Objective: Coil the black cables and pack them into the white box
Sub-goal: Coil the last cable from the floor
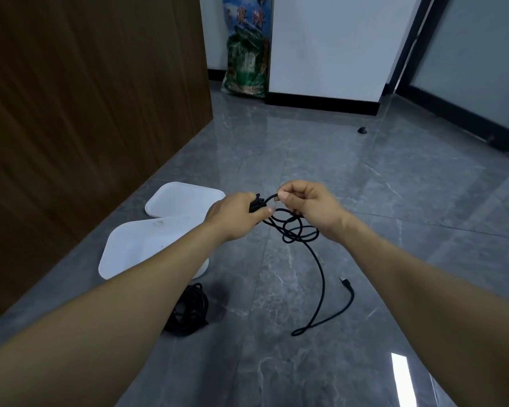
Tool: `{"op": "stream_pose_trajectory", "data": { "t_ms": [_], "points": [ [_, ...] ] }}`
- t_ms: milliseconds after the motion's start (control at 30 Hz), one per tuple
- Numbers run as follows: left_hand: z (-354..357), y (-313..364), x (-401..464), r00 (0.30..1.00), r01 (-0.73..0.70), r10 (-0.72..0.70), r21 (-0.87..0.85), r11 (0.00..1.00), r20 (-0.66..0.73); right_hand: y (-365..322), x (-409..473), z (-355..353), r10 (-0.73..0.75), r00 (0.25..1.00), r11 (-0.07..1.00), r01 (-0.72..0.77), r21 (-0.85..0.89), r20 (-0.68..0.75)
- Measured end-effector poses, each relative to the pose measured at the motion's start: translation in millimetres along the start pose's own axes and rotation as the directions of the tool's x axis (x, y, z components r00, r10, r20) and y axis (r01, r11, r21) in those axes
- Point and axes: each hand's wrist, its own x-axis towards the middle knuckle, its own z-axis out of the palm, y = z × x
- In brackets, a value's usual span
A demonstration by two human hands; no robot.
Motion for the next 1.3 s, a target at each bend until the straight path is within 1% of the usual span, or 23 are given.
{"op": "stream_pose_trajectory", "data": {
  "t_ms": [100,167,200,267,333,400,467,567,633,733,833,933,1000,1100,1200,1300],
  "points": [
    [3,1,-3,0.997,-0.068,0.066,0.066,0.996,0.029,2,2,0,-0.007,0.999,0.998,0.003,-0.064,-0.053],
    [5,3,-3,0.992,-0.112,0.107,0.081,0.990,0.064,5,4,-2,-0.012,0.989,0.993,-0.004,-0.115,-0.145],
    [4,2,-3,0.989,-0.123,0.118,0.055,0.991,0.086,7,6,-3,-0.014,0.980,0.992,-0.011,-0.124,-0.199],
    [2,2,-3,0.983,-0.128,0.135,-0.061,0.990,0.125,10,8,-6,-0.008,0.960,0.991,-0.028,-0.127,-0.279],
    [1,2,-5,0.975,-0.112,0.150,-0.219,0.969,0.163,13,10,-7,-0.002,0.952,0.989,-0.044,-0.144,-0.307],
    [1,4,-8,0.966,-0.060,0.150,-0.385,0.921,0.209,15,12,-6,-0.023,0.942,0.972,-0.057,-0.228,-0.334],
    [2,4,-10,0.960,-0.011,0.147,-0.491,0.871,0.239,15,13,-4,-0.048,0.935,0.957,-0.057,-0.283,-0.350],
    [1,6,-10,0.960,-0.007,0.159,-0.544,0.839,0.233,11,11,-2,-0.024,0.956,0.975,-0.042,-0.218,-0.291],
    [0,7,-10,0.962,-0.005,0.159,-0.565,0.825,0.223,7,9,-2,-0.057,0.969,0.983,0.013,-0.181,-0.239],
    [0,6,-9,0.964,0.004,0.155,-0.598,0.801,0.215,2,4,-1,-0.093,0.990,0.990,0.081,-0.115,-0.105],
    [-1,7,-7,0.970,0.005,0.151,-0.630,0.777,0.193,2,-1,2,-0.071,0.994,0.986,0.082,-0.142,0.078],
    [-1,11,-7,0.978,-0.006,0.138,-0.643,0.766,0.156,6,-4,2,-0.013,0.984,0.993,0.033,-0.110,0.178],
    [-2,10,-5,0.989,-0.003,0.098,-0.636,0.772,0.115,7,-4,2,0.023,0.975,0.989,0.009,-0.145,0.219],
    [4,3,3,0.997,-0.002,0.044,-0.567,0.823,0.060,5,-3,6,0.046,0.966,0.957,0.030,-0.290,0.254],
    [8,2,6,1.000,-0.005,0.020,-0.557,0.831,0.021,2,-2,12,0.036,0.970,0.891,0.077,-0.446,0.241],
    [9,4,9,1.000,0.004,-0.007,-0.566,0.824,-0.004,2,-1,15,0.034,0.977,0.855,0.081,-0.512,0.211]
  ]
}}
